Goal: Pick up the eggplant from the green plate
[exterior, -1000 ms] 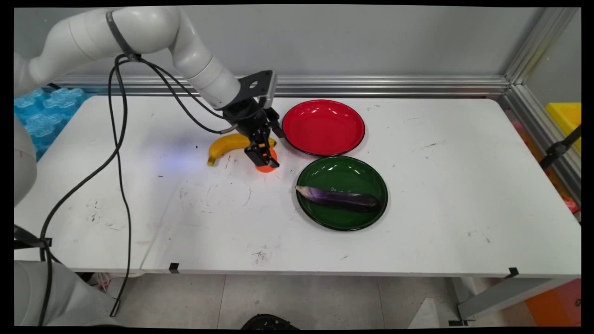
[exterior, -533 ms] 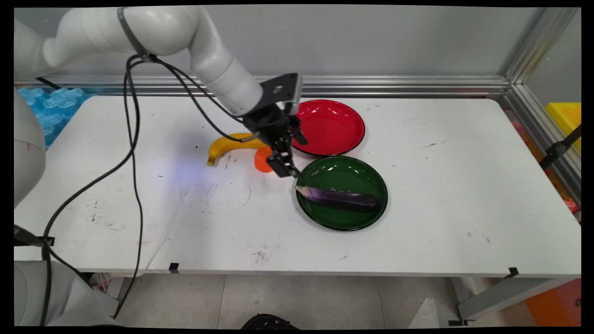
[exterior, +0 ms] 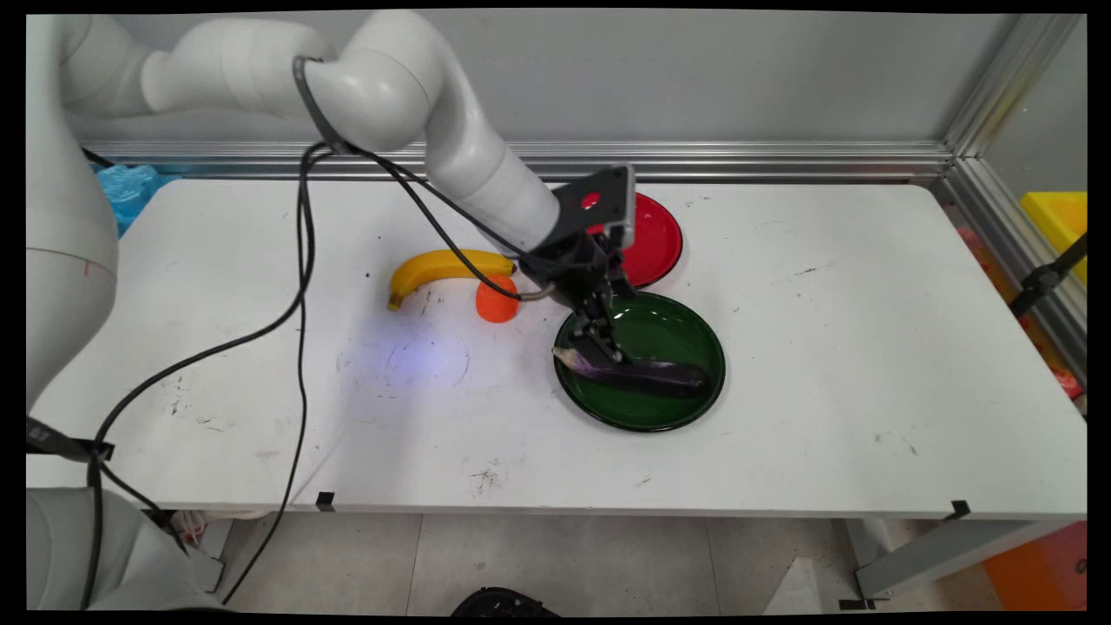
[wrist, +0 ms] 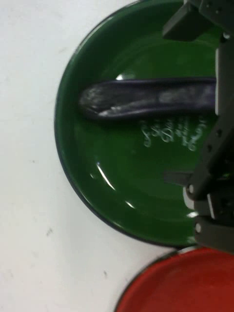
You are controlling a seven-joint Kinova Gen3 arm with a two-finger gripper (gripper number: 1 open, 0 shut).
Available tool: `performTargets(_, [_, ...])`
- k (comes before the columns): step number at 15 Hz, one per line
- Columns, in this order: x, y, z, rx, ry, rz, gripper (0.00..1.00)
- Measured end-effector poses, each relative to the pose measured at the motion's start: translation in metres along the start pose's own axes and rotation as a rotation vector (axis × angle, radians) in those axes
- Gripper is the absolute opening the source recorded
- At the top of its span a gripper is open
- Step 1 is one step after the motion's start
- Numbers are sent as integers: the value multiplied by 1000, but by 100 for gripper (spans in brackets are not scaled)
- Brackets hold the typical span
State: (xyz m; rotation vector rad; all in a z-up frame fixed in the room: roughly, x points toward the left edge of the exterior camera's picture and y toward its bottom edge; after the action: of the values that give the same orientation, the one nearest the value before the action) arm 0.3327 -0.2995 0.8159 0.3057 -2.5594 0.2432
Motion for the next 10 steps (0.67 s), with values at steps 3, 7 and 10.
performTargets(3, [4,9,19,-5,10,-8,100])
performTargets(7, [3,15,43,-8,19,-12,100])
performTargets(10, [1,16,56,-7,23,-15,100])
